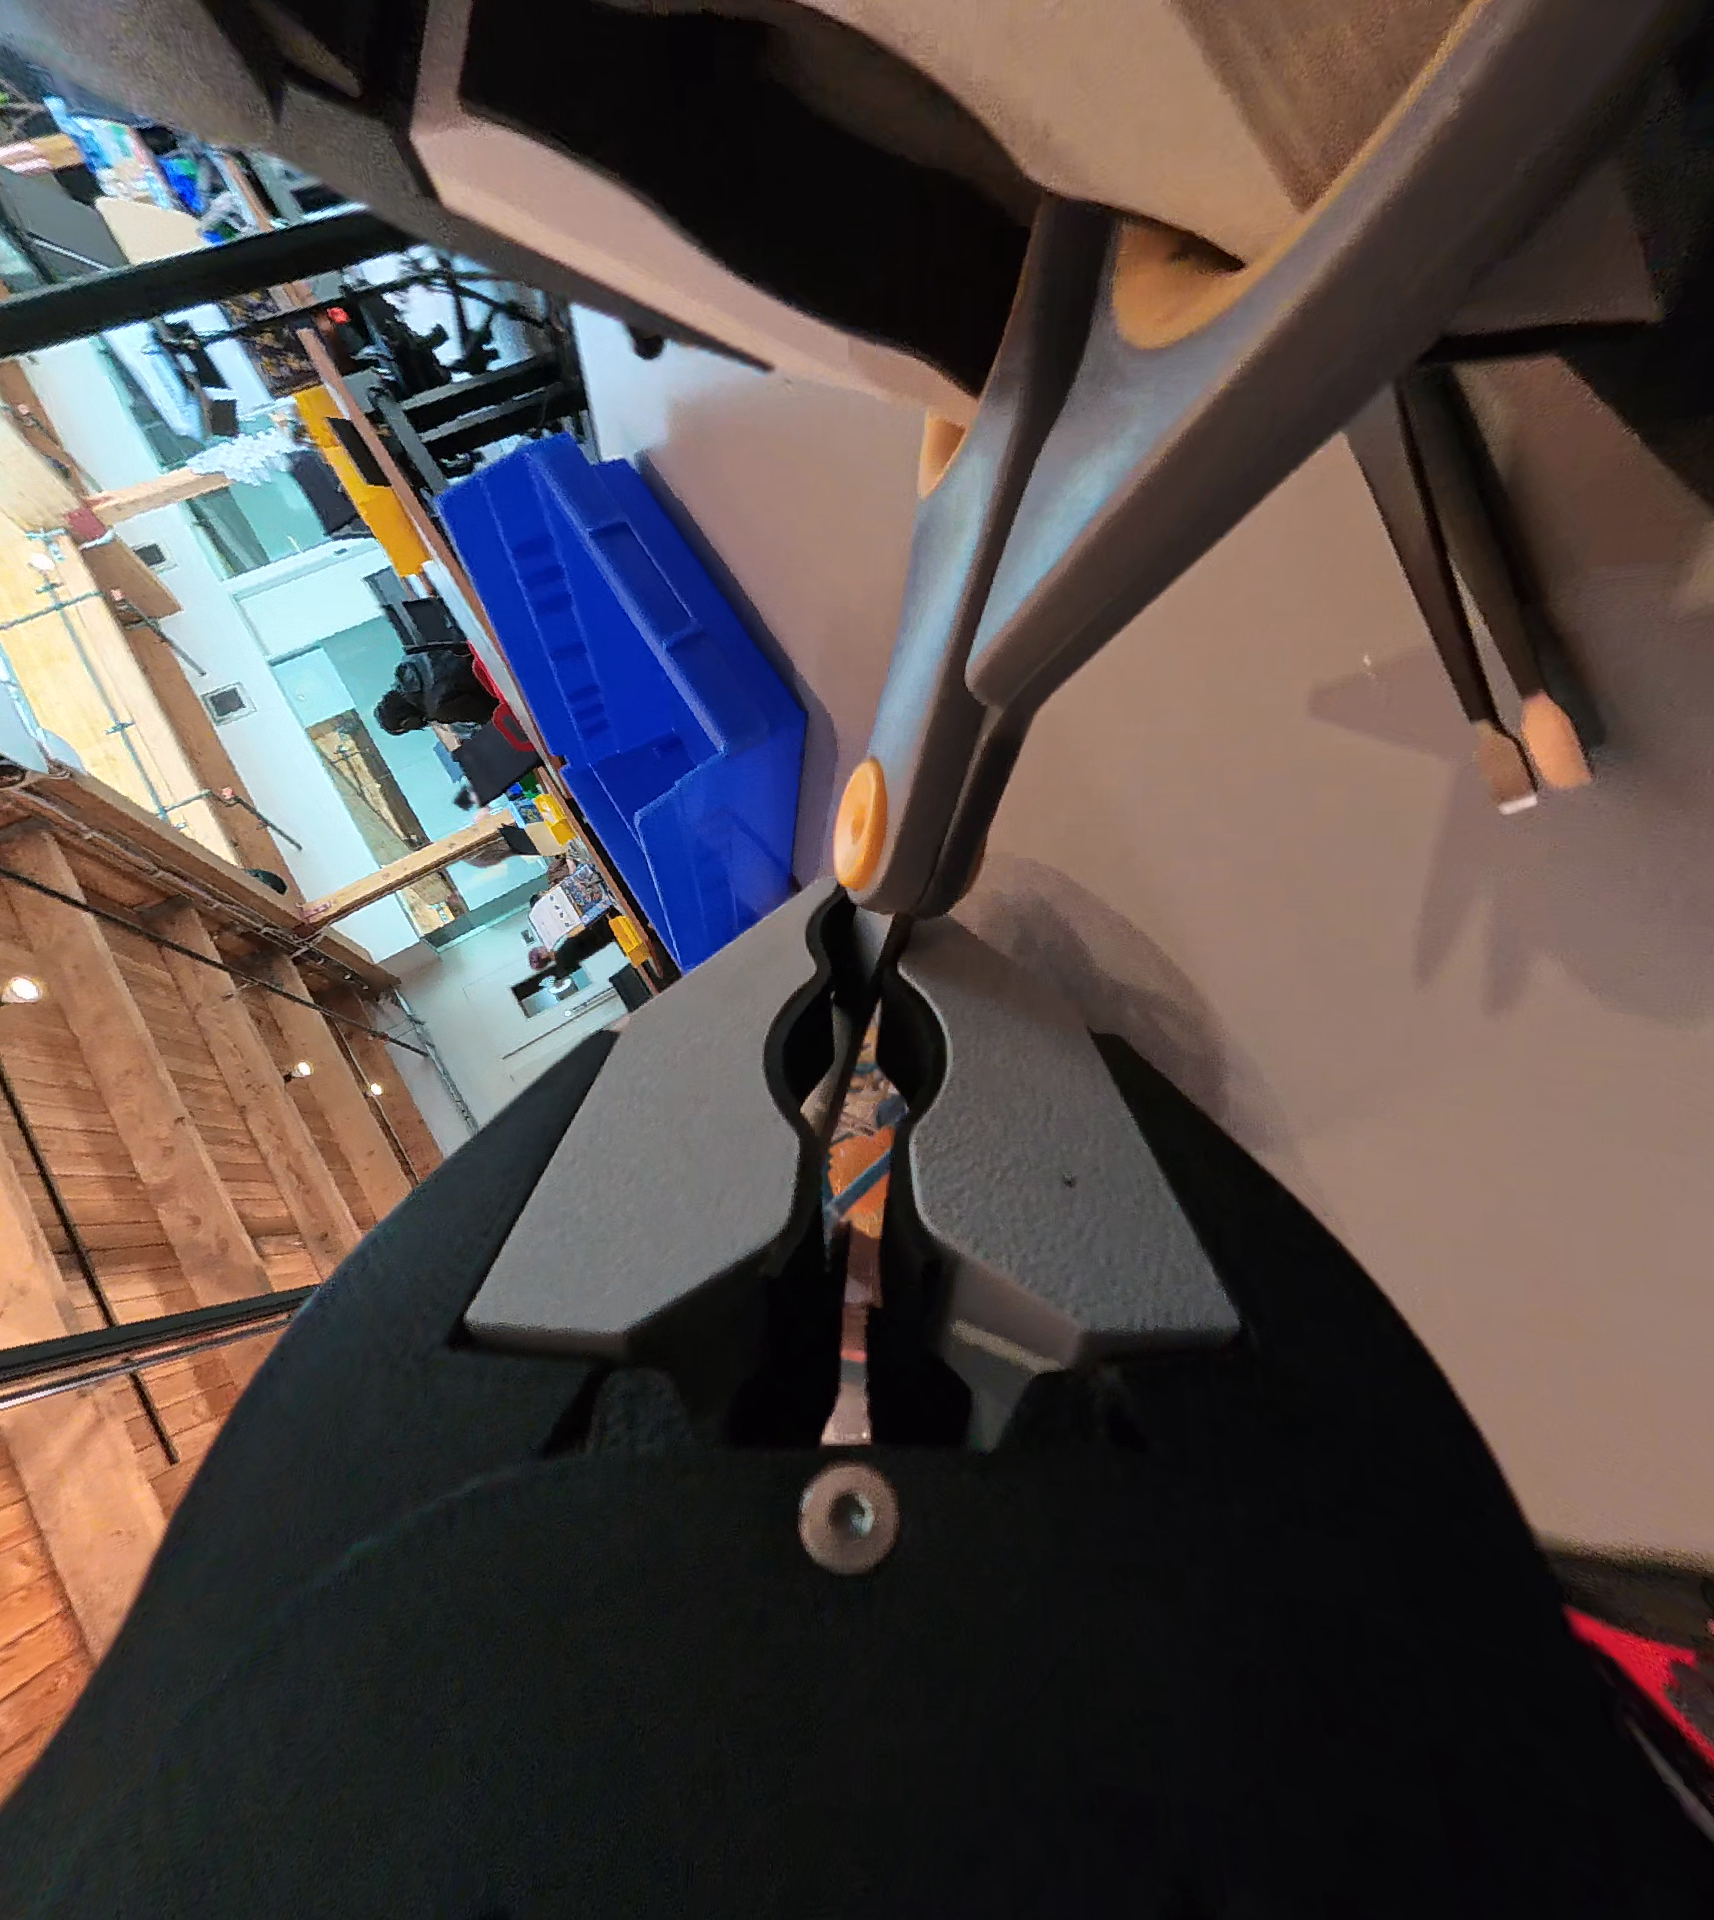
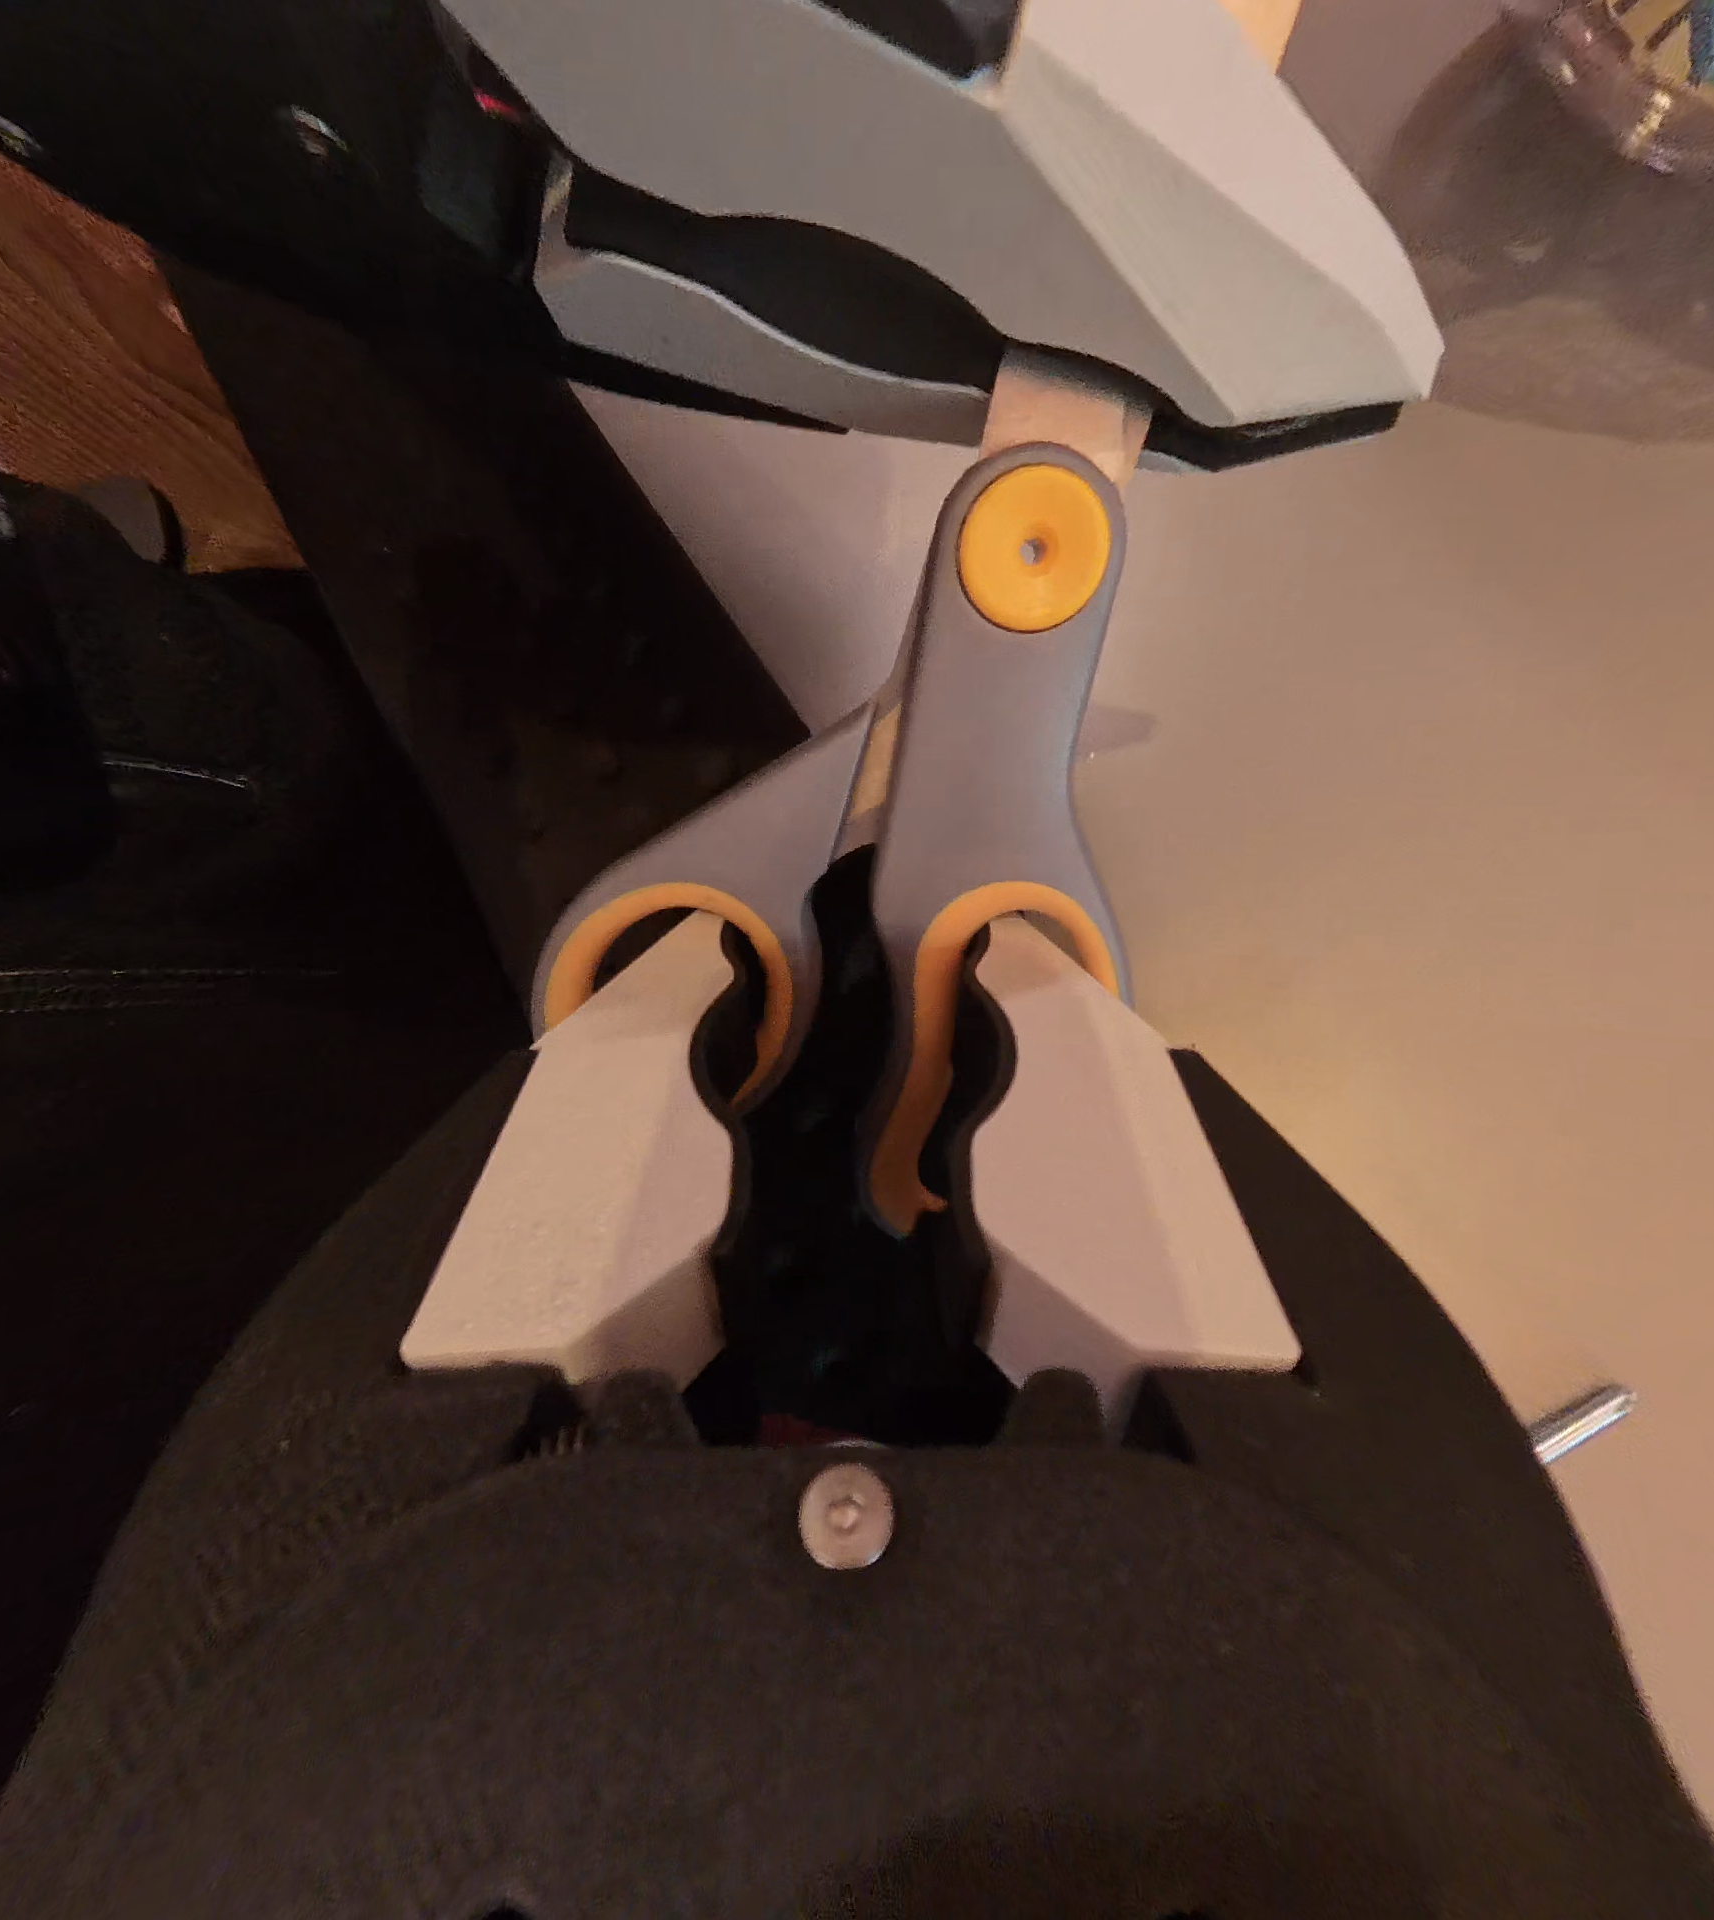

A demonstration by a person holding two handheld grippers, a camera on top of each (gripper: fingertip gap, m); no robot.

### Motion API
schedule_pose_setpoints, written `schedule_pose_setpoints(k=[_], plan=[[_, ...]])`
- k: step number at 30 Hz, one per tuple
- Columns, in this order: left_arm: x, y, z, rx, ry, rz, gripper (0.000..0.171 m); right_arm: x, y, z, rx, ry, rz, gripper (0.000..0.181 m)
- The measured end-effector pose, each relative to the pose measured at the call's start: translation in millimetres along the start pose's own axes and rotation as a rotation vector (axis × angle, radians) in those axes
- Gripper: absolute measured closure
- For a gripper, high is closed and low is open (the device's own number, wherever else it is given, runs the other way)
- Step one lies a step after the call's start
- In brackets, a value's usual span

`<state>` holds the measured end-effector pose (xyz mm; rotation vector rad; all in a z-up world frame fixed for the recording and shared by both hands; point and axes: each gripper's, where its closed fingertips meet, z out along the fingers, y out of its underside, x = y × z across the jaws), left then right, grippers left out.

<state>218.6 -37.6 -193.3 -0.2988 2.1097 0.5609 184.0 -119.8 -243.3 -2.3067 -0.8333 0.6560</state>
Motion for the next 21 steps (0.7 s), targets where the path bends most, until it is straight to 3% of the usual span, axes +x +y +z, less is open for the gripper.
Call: schedule_pose_setpoints(k=[4,6,8,13,21], plan=[[-1,8,-1,-0.026,0.035,0.067,0.171,2,-6,10,-0.005,-0.005,-0.022,0.151],[-12,13,-2,-0.044,0.007,0.085,0.169,4,-15,9,0.089,-0.013,-0.011,0.152],[-14,17,-3,-0.080,0.068,0.074,0.166,2,-24,7,0.168,-0.019,0.001,0.150],[-38,10,-6,-0.072,0.070,0.117,0.148,-7,-36,1,0.318,-0.070,0.043,0.139],[-47,0,-4,-0.071,0.128,0.124,0.140,-21,-41,-14,0.451,-0.212,0.092,0.120]])
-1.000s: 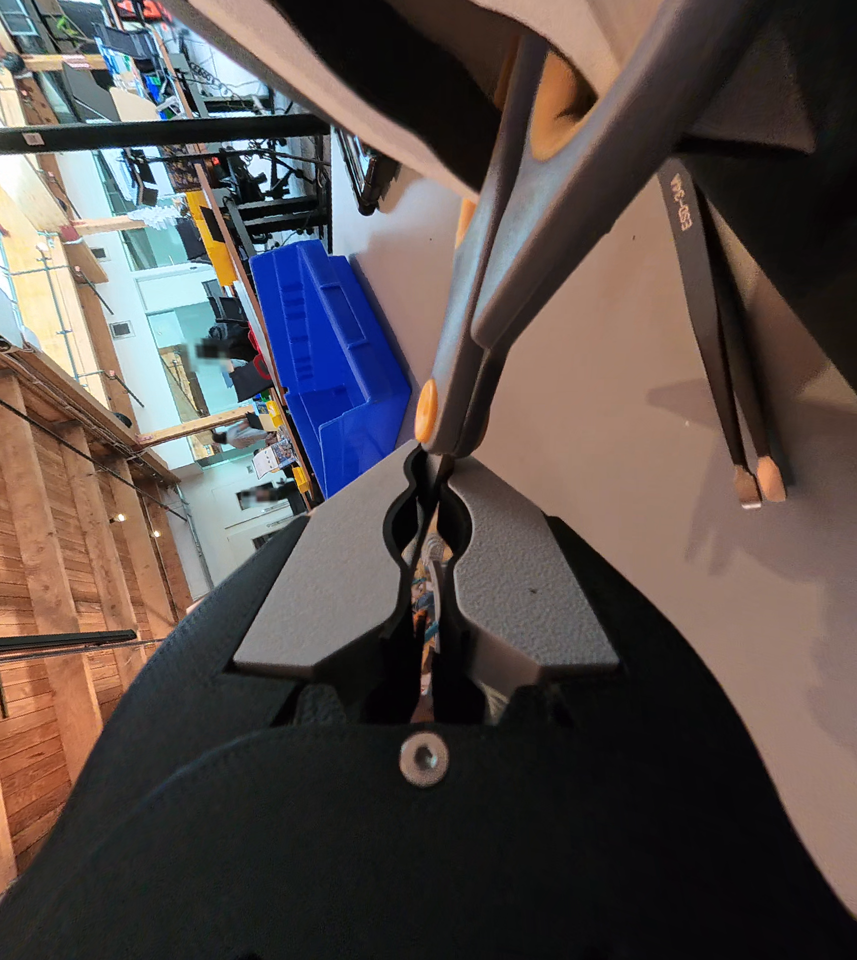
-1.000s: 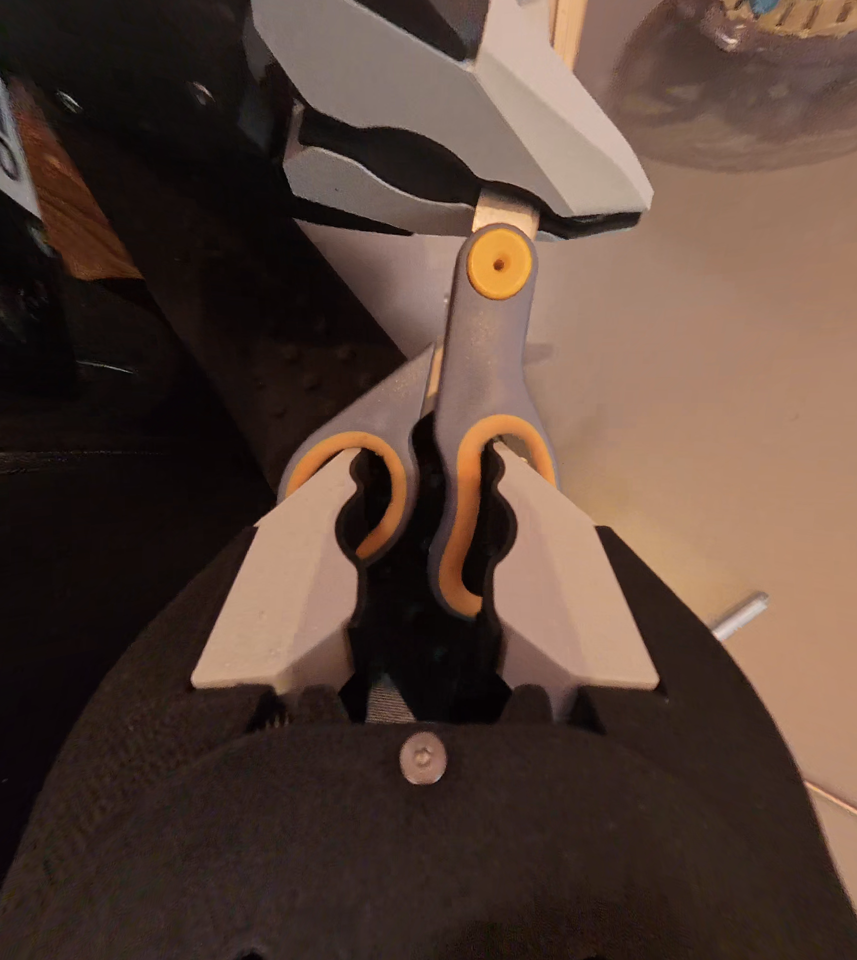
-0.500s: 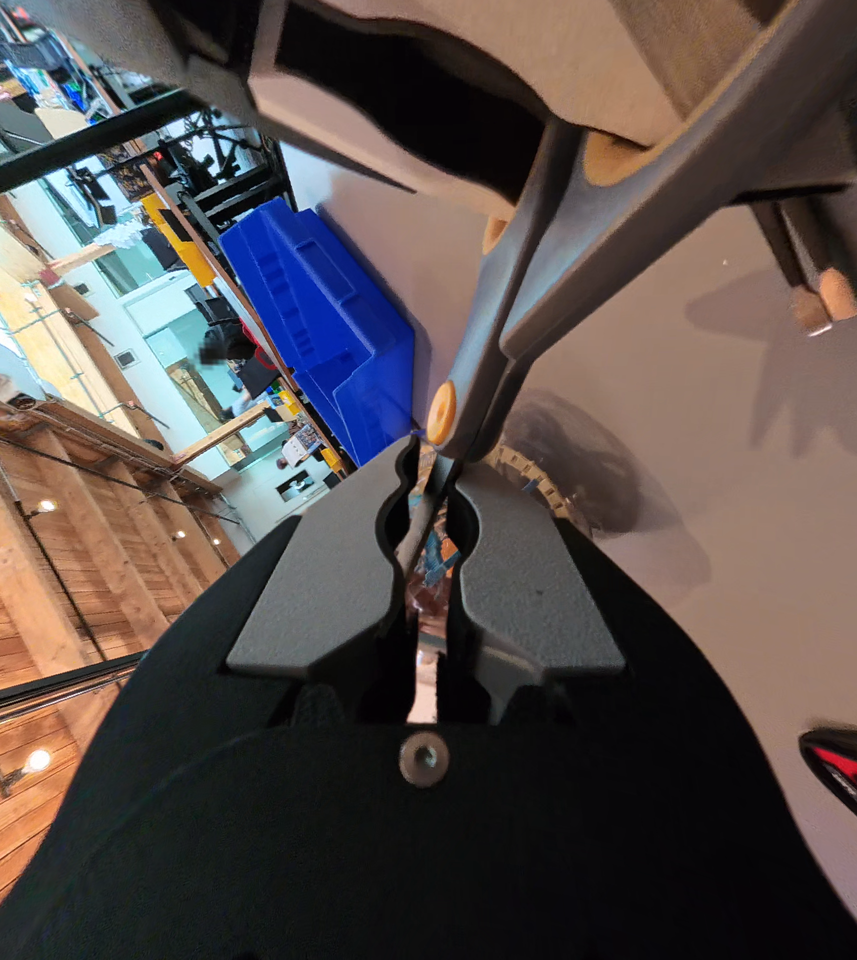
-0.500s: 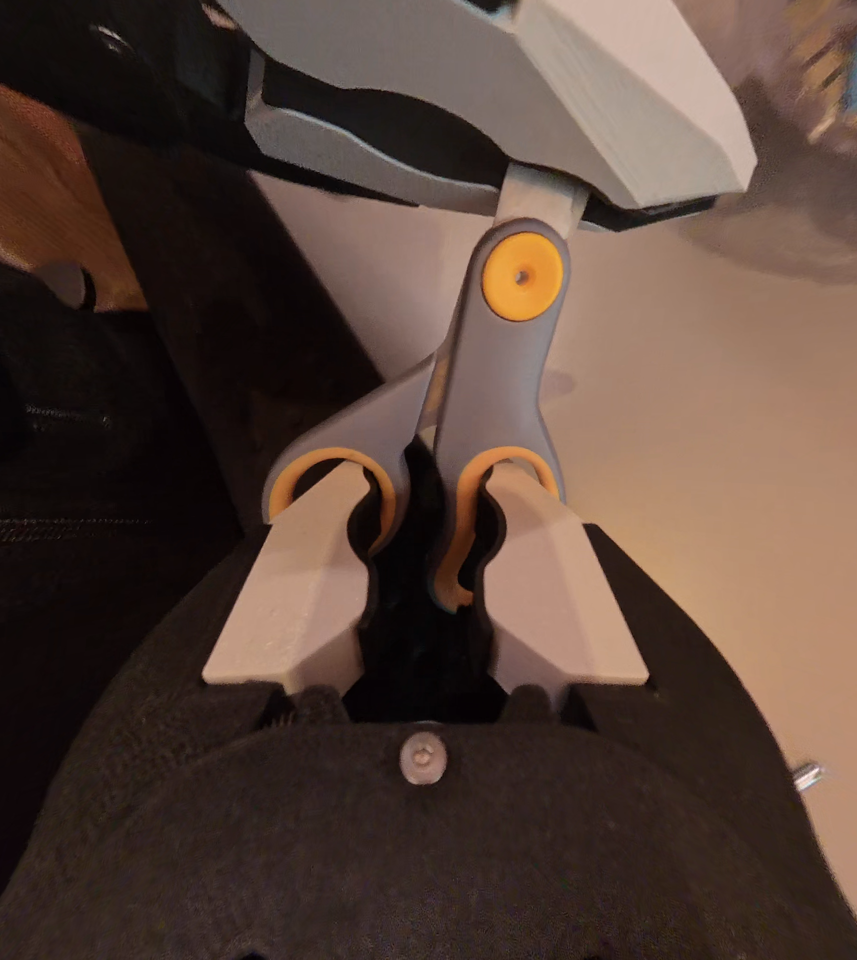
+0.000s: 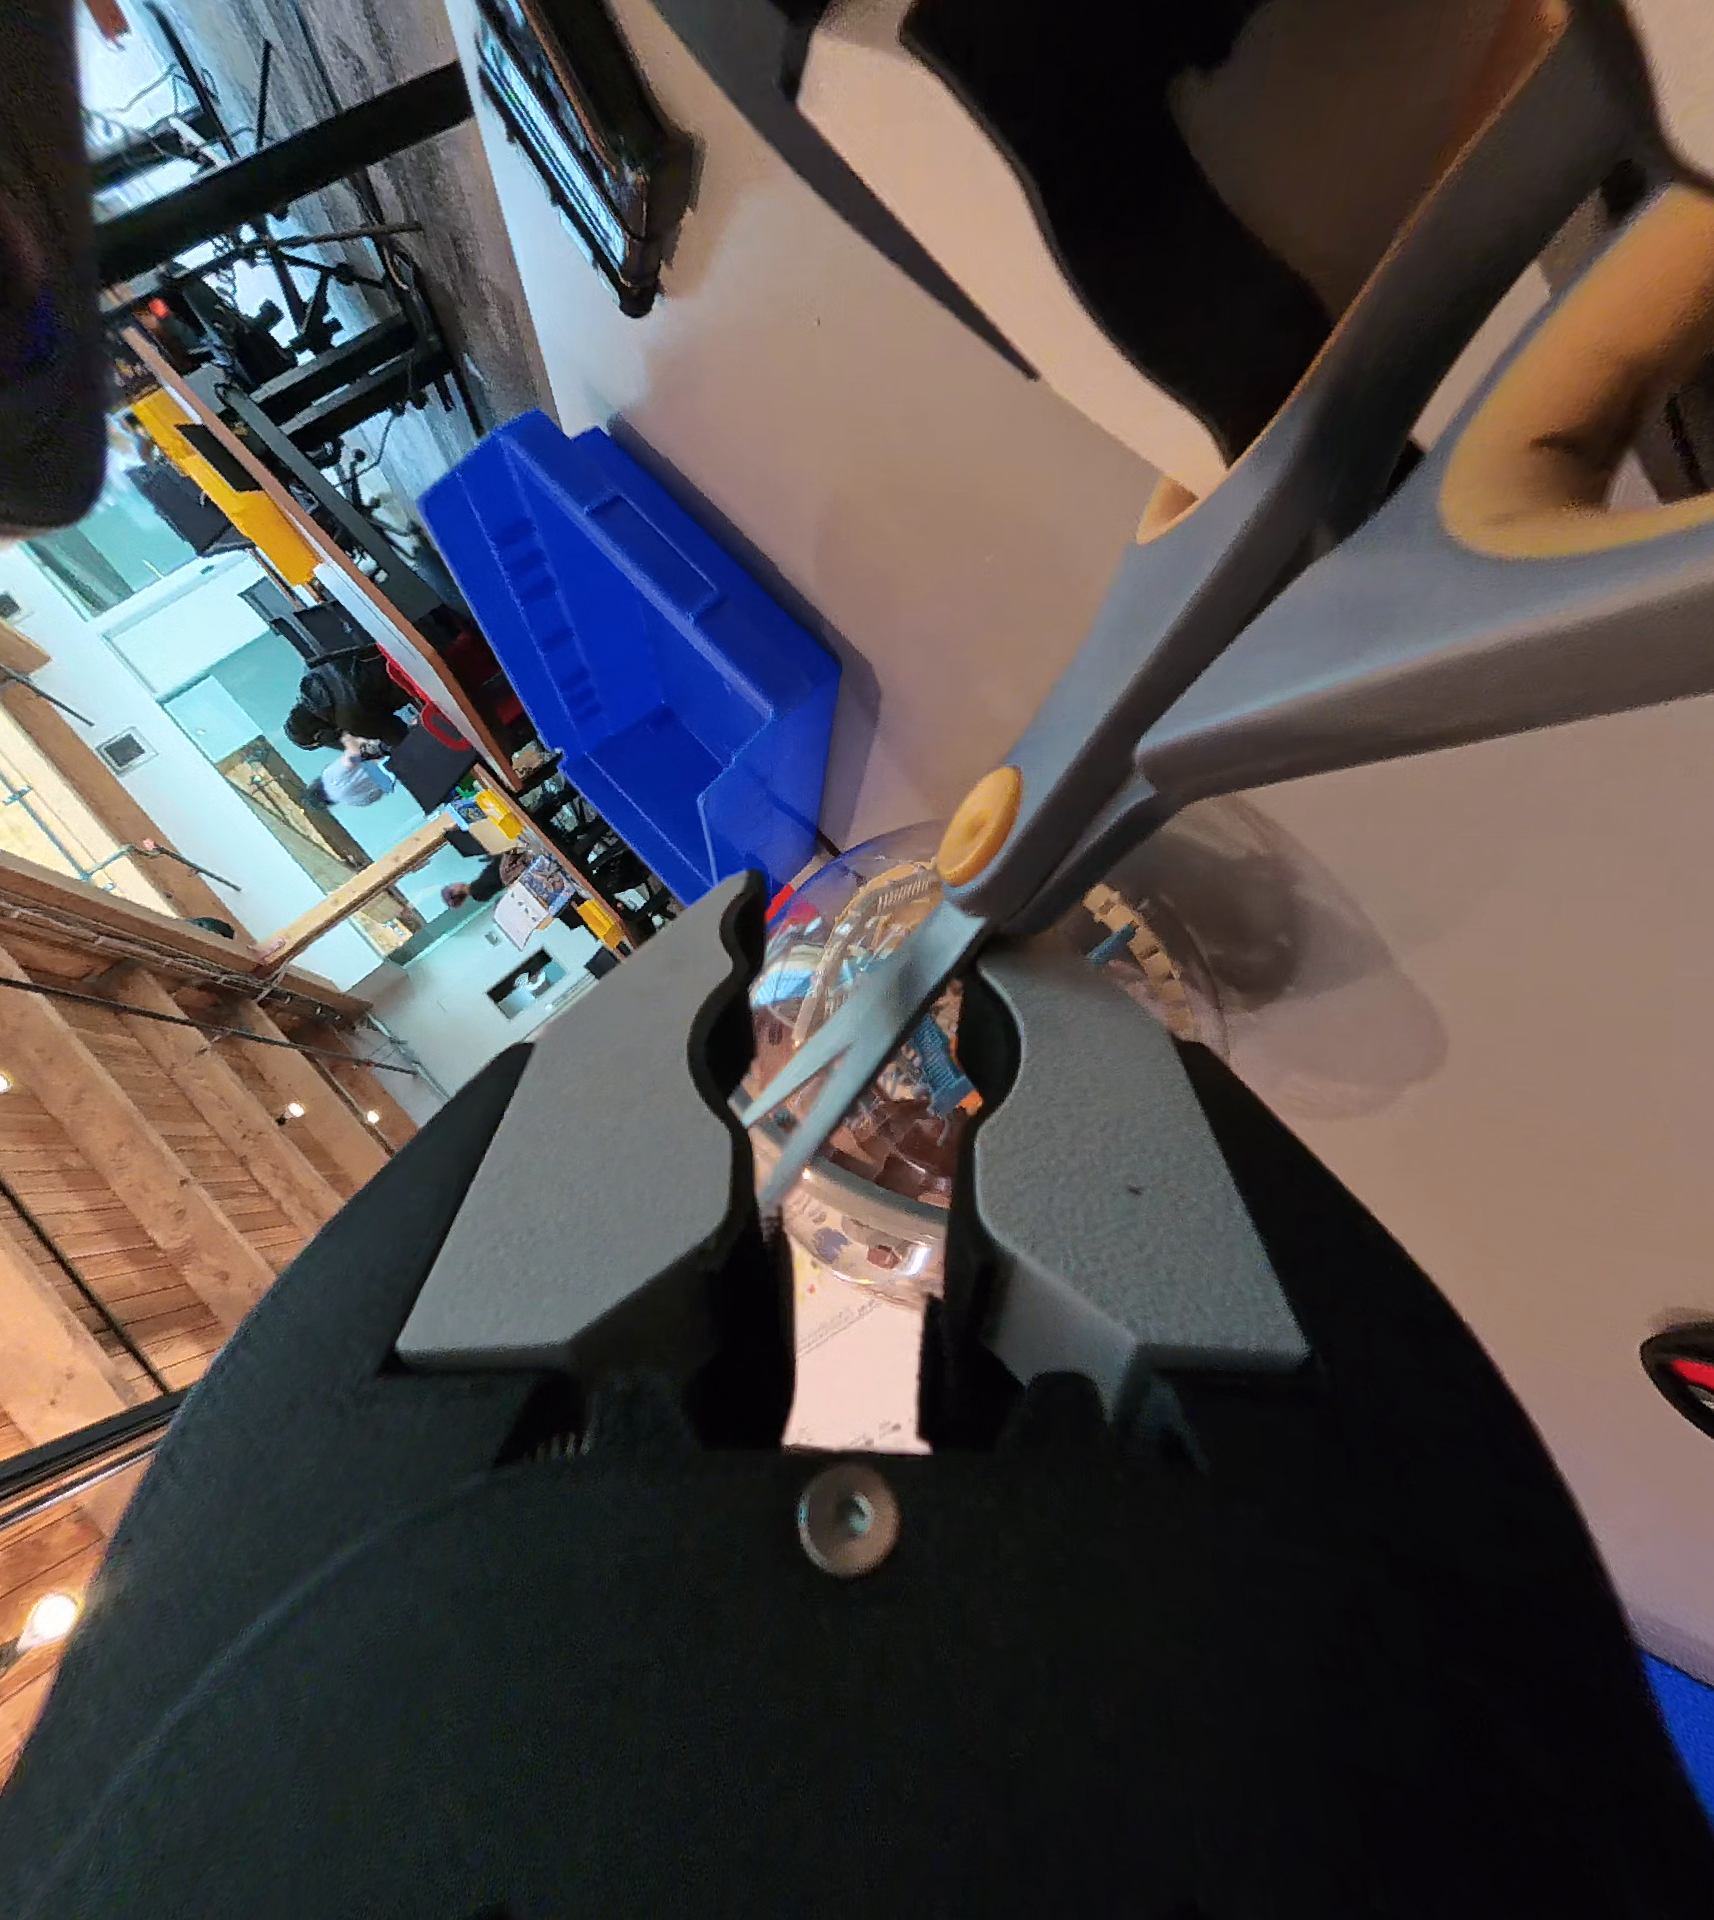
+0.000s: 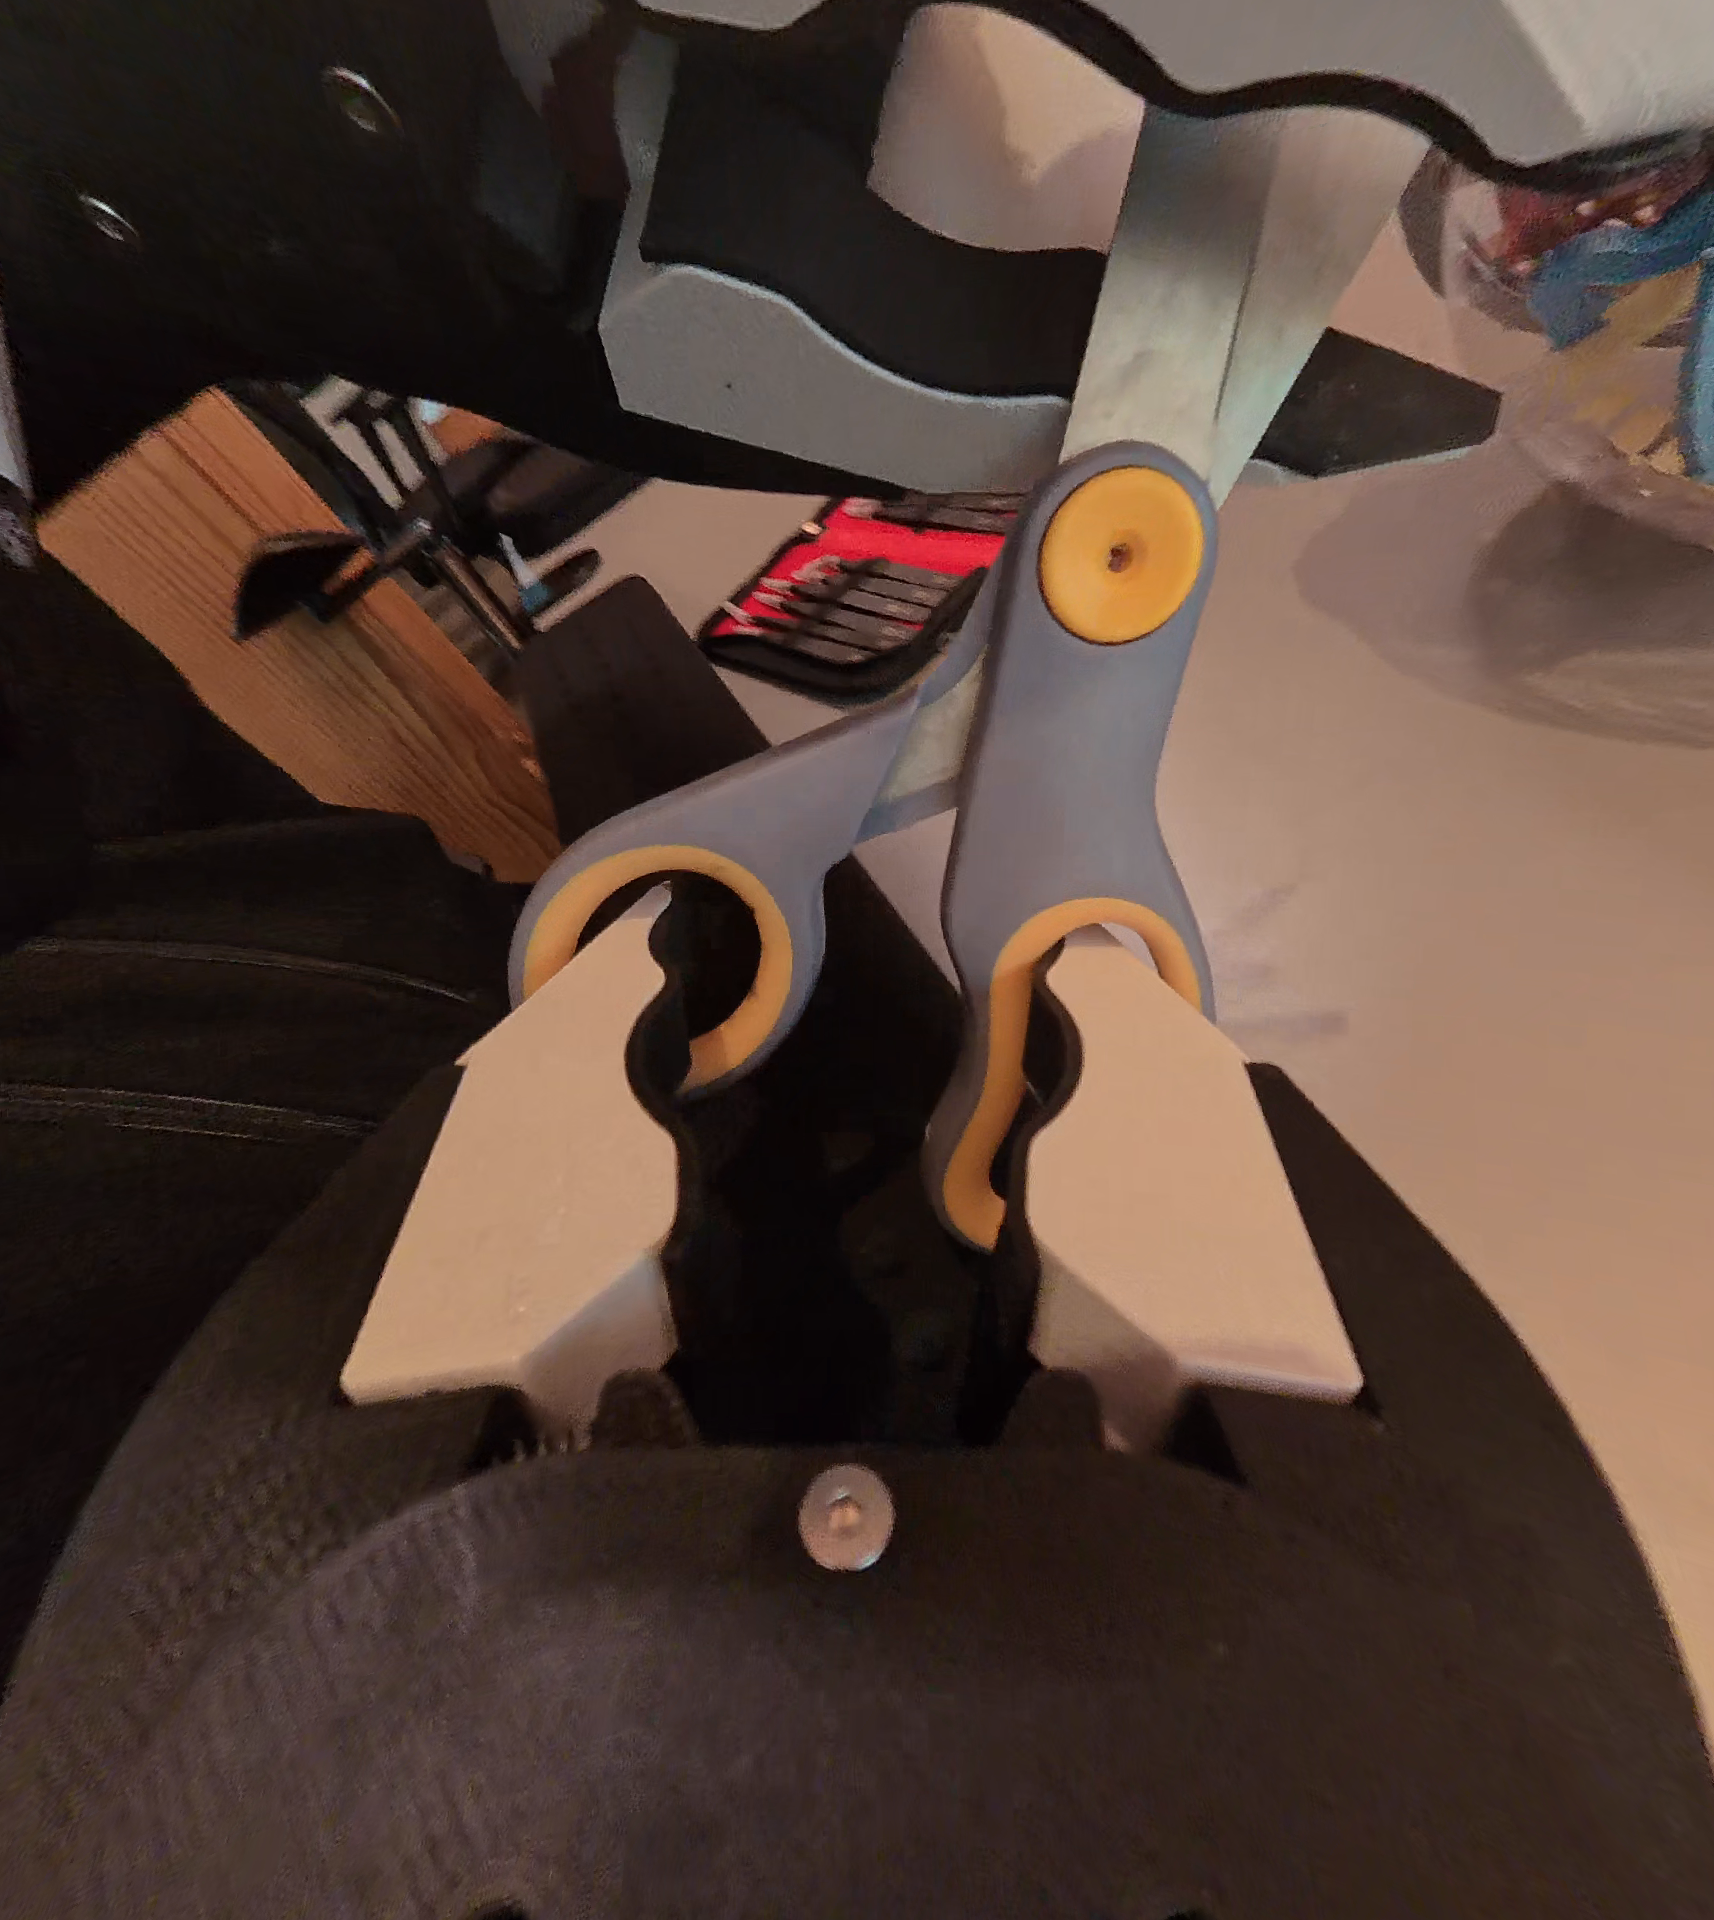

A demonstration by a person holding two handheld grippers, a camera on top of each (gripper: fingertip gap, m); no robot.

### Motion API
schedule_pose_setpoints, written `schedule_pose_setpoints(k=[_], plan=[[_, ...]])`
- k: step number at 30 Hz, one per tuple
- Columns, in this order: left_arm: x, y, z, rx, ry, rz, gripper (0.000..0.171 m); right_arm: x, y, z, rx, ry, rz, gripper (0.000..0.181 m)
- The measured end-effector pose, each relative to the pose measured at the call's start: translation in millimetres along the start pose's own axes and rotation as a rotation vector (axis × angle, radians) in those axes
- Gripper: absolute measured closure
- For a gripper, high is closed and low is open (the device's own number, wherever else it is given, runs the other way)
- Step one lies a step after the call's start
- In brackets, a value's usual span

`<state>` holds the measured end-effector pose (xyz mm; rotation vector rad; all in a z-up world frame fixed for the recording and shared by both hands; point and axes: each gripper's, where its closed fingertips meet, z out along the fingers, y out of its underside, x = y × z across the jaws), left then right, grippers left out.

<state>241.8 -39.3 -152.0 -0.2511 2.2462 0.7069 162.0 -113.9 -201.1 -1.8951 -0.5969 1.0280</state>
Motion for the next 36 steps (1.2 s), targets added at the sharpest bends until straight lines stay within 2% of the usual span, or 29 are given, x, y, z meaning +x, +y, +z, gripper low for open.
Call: schedule_pose_setpoints(k=[1,2,4,8,11,14,19,21,24,26,28,30,33,35,36], plan=[[1,-5,-2,0.033,0.023,-0.012,0.141,0,-1,-1,0.010,-0.007,0.002,0.114],[-2,-7,-2,0.037,0.023,-0.033,0.136,0,-2,-2,0.018,-0.005,0.000,0.087],[-9,-6,-1,0.040,-0.001,-0.035,0.135,1,-9,-7,0.053,-0.012,0.011,0.085],[-24,-4,0,0.077,-0.037,-0.093,0.117,3,-14,-13,0.094,-0.033,0.037,0.086],[-35,2,-2,0.087,-0.068,-0.122,0.102,9,-18,-20,0.140,-0.046,0.086,0.091],[-48,12,-8,0.123,-0.095,-0.200,0.100,17,-20,-30,0.132,0.001,0.072,0.097],[-60,22,-18,0.181,-0.112,-0.315,0.096,28,-30,-40,0.165,0.032,0.056,0.120],[-71,40,-26,0.190,-0.138,-0.373,0.095,37,-32,-47,0.163,0.073,0.044,0.126],[-90,83,-34,0.223,-0.139,-0.535,0.087,55,-27,-62,0.106,0.164,0.021,0.129],[-90,111,-27,0.276,-0.055,-0.668,0.079,67,-19,-71,0.043,0.223,0.012,0.130],[-73,143,-4,0.281,0.120,-0.816,0.061,74,-12,-75,-0.020,0.253,0.010,0.130],[-57,174,23,0.321,0.241,-0.954,0.057,78,-5,-75,-0.076,0.265,0.008,0.130],[-30,191,56,0.461,0.518,-1.167,0.049,90,8,-73,-0.176,0.311,-0.002,0.130],[-11,191,72,0.514,0.672,-1.203,0.049,96,16,-71,-0.233,0.331,0.001,0.131],[-3,193,82,0.510,0.710,-1.197,0.041,99,18,-70,-0.254,0.338,0.002,0.131]])
